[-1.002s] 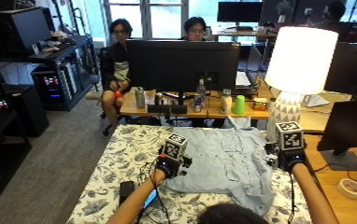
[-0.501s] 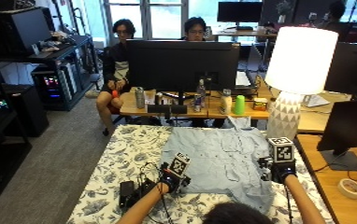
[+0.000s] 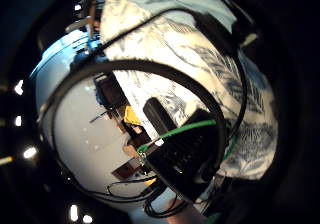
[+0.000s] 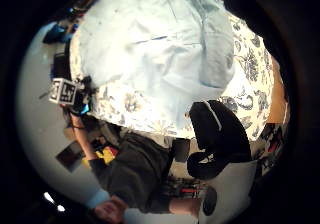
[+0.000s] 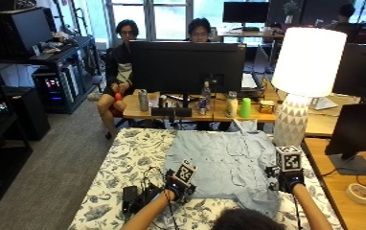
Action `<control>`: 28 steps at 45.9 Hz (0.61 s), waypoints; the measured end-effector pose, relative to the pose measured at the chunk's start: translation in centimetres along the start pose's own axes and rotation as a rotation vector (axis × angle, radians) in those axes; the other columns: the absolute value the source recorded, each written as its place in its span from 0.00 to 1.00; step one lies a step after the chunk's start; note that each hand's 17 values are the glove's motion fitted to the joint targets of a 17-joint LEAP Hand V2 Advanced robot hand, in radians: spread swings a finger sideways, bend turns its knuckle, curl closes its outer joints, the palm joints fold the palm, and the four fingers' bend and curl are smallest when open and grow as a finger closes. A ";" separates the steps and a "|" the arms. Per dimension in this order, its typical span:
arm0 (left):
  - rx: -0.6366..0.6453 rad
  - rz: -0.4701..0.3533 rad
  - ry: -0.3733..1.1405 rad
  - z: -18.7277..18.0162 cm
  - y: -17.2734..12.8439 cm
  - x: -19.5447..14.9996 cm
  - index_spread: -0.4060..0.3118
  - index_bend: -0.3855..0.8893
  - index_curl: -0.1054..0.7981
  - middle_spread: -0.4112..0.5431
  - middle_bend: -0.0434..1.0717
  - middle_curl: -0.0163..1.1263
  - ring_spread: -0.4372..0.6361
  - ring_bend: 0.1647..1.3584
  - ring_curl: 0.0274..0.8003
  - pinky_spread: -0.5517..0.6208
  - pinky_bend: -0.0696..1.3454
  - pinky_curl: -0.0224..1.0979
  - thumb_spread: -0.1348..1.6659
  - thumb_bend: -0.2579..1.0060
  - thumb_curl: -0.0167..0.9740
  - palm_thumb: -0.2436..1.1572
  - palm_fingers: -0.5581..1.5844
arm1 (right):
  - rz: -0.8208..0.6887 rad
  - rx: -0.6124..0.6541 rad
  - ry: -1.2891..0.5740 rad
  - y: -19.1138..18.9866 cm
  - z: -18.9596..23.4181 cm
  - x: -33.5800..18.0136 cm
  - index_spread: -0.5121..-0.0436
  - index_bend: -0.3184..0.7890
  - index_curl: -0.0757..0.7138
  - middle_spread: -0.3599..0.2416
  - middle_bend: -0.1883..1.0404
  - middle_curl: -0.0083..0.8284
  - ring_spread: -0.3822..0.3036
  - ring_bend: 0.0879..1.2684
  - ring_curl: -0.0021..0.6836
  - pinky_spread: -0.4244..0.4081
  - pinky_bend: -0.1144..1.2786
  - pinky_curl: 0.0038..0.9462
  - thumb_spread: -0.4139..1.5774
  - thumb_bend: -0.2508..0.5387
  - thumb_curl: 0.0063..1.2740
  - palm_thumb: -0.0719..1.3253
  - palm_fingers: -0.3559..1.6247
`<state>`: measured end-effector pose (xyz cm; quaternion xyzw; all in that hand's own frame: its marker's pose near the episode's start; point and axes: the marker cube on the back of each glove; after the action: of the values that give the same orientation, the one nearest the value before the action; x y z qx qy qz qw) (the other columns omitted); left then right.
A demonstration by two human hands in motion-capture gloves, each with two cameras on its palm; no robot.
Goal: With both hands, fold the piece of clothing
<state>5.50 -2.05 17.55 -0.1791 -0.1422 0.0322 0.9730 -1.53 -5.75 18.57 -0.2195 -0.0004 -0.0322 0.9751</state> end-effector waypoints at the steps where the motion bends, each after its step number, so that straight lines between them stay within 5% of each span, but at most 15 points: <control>1: -0.016 -0.012 0.009 0.1 0.1 -0.1 0.39 0.34 0.43 0.28 0.23 0.36 0.23 0.43 0.40 0.37 0.36 0.32 0.76 0.19 0.23 0.41 0.52 | -0.038 0.043 0.001 -0.3 0.0 -0.1 0.40 0.37 0.31 0.50 0.33 0.48 0.53 0.36 0.50 0.76 0.53 0.37 0.80 0.30 0.21 0.60 0.45; 6: -0.015 -0.001 0.050 0.3 0.0 0.1 0.48 0.28 0.35 0.38 0.13 0.33 0.27 0.47 0.44 0.33 0.49 0.37 0.72 0.17 0.23 0.35 0.44 | -0.078 0.063 0.005 -0.5 0.0 -0.2 0.40 0.37 0.31 0.50 0.33 0.48 0.53 0.36 0.50 0.76 0.52 0.37 0.80 0.30 0.21 0.60 0.45; 13: 0.025 0.072 0.120 0.1 0.0 0.8 0.54 0.29 0.27 0.45 0.16 0.29 0.29 0.51 0.44 0.31 0.60 0.39 0.68 0.19 0.24 0.35 0.43 | -0.063 0.057 0.004 -1.0 0.3 -0.3 0.40 0.37 0.31 0.50 0.32 0.49 0.53 0.36 0.51 0.76 0.52 0.37 0.80 0.30 0.21 0.60 0.45; 19: 0.192 0.054 0.149 -0.8 -0.9 1.1 0.54 0.33 0.24 0.44 0.18 0.29 0.29 0.52 0.44 0.29 0.64 0.40 0.68 0.20 0.25 0.38 0.44 | -0.065 0.057 0.010 -1.5 0.5 -0.4 0.40 0.37 0.32 0.50 0.32 0.49 0.53 0.36 0.51 0.76 0.52 0.37 0.80 0.30 0.21 0.60 0.45; 28: 0.246 0.018 0.106 -0.8 -1.6 1.1 0.46 0.40 0.26 0.38 0.20 0.30 0.27 0.49 0.42 0.27 0.63 0.38 0.70 0.21 0.26 0.46 0.50 | -0.100 0.043 0.004 -0.6 0.4 -1.0 0.40 0.37 0.32 0.50 0.32 0.49 0.52 0.36 0.51 0.76 0.51 0.37 0.80 0.30 0.21 0.60 0.46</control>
<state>6.78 -3.70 17.69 -0.0610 -0.0837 0.0488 0.9934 -2.52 -6.09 19.20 -0.1980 -0.0099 -0.0812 0.9768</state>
